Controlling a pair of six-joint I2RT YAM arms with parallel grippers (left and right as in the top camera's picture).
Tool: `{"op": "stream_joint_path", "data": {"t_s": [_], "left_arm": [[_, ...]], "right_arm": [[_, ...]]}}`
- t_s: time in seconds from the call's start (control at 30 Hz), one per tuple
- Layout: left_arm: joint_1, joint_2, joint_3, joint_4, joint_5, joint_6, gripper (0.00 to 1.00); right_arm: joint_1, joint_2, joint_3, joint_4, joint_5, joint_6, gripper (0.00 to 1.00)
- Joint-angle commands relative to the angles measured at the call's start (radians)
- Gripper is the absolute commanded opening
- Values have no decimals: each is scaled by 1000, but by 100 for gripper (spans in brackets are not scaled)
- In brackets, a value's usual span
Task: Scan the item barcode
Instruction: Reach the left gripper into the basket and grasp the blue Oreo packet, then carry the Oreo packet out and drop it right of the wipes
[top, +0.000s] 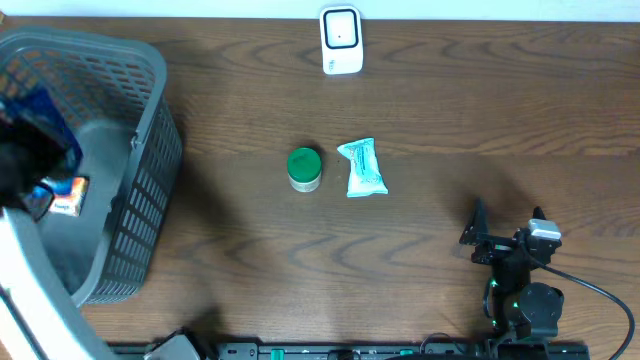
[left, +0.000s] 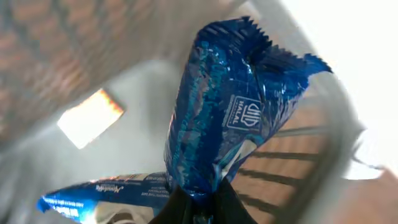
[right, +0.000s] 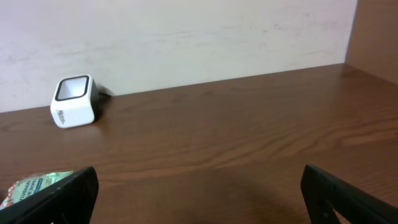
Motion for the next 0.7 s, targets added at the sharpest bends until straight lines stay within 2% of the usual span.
{"op": "stream_joint_path", "data": {"t_s": [0.0, 0.1, 0.2, 0.27, 0.37, 0.5, 0.67], "left_arm": [[-40, -118, 40, 55, 229, -34, 7], [-155, -188, 40, 109, 312, -74, 7], [-299, -204, 39, 144, 320, -89, 7], [-413, -196, 39, 166, 320, -104, 7], [-654, -145, 38, 219, 319, -105, 7], [-1024, 77, 38, 308, 309, -101, 7], [-1221, 394, 38, 436, 309, -102, 7]], "right_arm": [[6, -5, -2, -3, 9, 11, 99], [6, -5, -2, -3, 9, 11, 99], [6, -5, -2, -3, 9, 11, 99], [6, -5, -2, -3, 9, 11, 99], [6, -5, -2, -3, 9, 10, 99], [6, -5, -2, -3, 9, 10, 99], [6, -5, -2, -3, 9, 11, 99]]}}
